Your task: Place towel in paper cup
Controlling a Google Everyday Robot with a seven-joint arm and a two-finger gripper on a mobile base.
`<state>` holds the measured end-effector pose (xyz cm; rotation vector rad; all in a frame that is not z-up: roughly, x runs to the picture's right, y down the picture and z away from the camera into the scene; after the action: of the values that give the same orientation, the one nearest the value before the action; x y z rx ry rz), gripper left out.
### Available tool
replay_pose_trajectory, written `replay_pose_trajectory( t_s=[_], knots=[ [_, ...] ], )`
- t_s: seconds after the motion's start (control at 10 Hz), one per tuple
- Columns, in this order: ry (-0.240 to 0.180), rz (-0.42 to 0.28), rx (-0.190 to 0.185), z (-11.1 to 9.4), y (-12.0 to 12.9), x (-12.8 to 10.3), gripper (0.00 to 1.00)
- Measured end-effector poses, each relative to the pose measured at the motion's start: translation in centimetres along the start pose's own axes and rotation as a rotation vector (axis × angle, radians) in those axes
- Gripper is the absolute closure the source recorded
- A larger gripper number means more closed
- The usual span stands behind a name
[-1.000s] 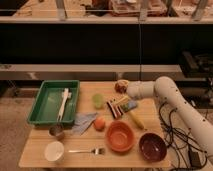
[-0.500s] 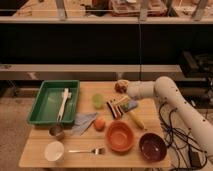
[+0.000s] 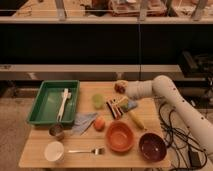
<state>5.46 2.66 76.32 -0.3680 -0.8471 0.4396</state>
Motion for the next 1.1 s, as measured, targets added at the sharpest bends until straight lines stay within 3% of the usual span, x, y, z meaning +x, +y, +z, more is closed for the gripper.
replay_pose_trajectory(
  t_s=[0.3, 0.5, 0.6, 0.9, 1.1],
  knots=[
    [0.155, -0.156, -0.124, 6.6, 3.7, 0.2, 0.20],
    [0.244, -0.244, -0.206, 10.9, 6.4, 1.5, 0.20],
    [0.325, -0.343, -0.259, 13.1, 8.7, 2.5, 0.20],
    [0.474, -0.531, -0.296, 15.7, 11.8, 2.4, 0.20],
    [0.493, -0.559, -0.307, 15.9, 12.6, 2.0, 0.20]
  ],
)
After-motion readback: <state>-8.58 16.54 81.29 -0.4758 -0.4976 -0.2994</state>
